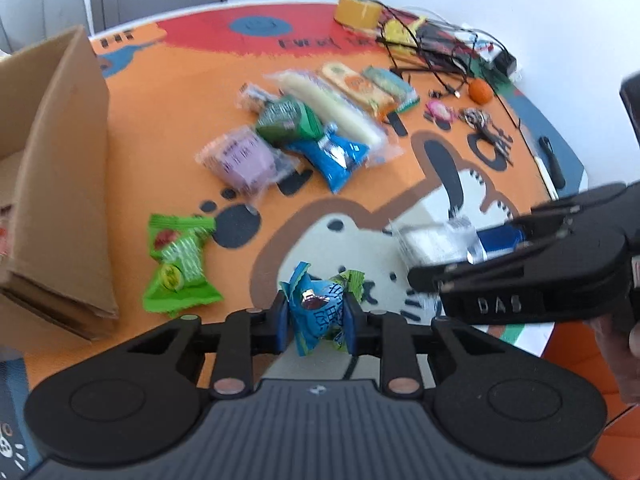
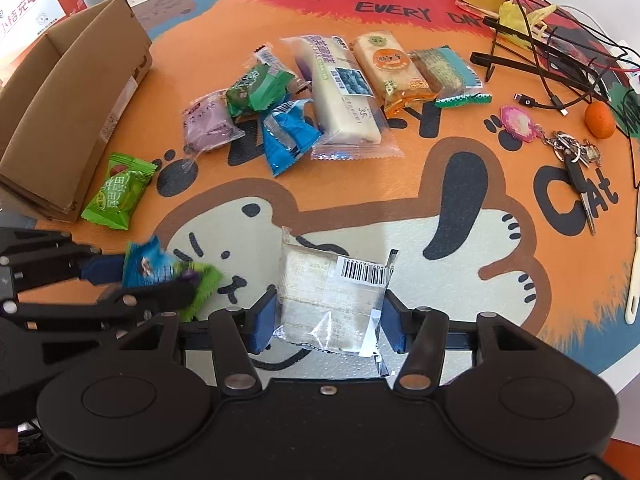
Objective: Organize snacks
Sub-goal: 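Close the left tool on the blue-green candy packet and lift it, then carry the blue candy and white bread pack over the cardboard box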
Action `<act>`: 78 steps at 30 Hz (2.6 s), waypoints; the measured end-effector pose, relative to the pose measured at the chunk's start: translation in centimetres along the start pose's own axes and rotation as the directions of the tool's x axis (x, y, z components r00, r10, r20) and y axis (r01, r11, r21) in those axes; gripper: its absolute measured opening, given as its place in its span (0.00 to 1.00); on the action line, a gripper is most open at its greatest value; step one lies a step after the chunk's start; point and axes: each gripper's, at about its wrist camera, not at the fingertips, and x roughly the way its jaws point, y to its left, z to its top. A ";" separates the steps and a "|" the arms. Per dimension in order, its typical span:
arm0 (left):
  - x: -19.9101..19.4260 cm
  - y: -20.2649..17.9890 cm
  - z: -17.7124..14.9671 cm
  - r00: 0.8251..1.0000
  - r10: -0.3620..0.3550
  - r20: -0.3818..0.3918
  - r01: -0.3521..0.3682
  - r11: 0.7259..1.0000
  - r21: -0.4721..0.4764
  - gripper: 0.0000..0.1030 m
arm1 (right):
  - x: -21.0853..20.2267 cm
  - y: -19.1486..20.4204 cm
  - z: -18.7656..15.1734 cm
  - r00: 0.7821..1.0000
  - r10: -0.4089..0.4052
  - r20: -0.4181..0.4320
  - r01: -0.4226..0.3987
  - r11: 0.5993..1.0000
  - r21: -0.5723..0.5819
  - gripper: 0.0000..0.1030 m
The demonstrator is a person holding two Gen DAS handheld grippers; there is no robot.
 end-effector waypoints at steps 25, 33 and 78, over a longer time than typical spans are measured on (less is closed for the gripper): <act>-8.0 5.0 4.5 0.982 0.088 0.165 -0.079 0.995 -0.057 0.25 | -3.9 3.7 4.2 0.994 0.027 0.104 -0.017 0.995 -0.097 0.51; -10.2 8.0 5.0 0.970 0.147 0.192 -0.128 0.986 -0.107 0.25 | -5.5 6.3 7.0 0.985 0.078 0.155 -0.054 0.987 -0.153 0.51; -16.1 18.7 0.8 0.941 0.272 0.200 -0.191 0.918 -0.348 0.60 | -5.4 21.6 12.0 0.972 0.206 0.116 -0.136 0.888 -0.439 0.51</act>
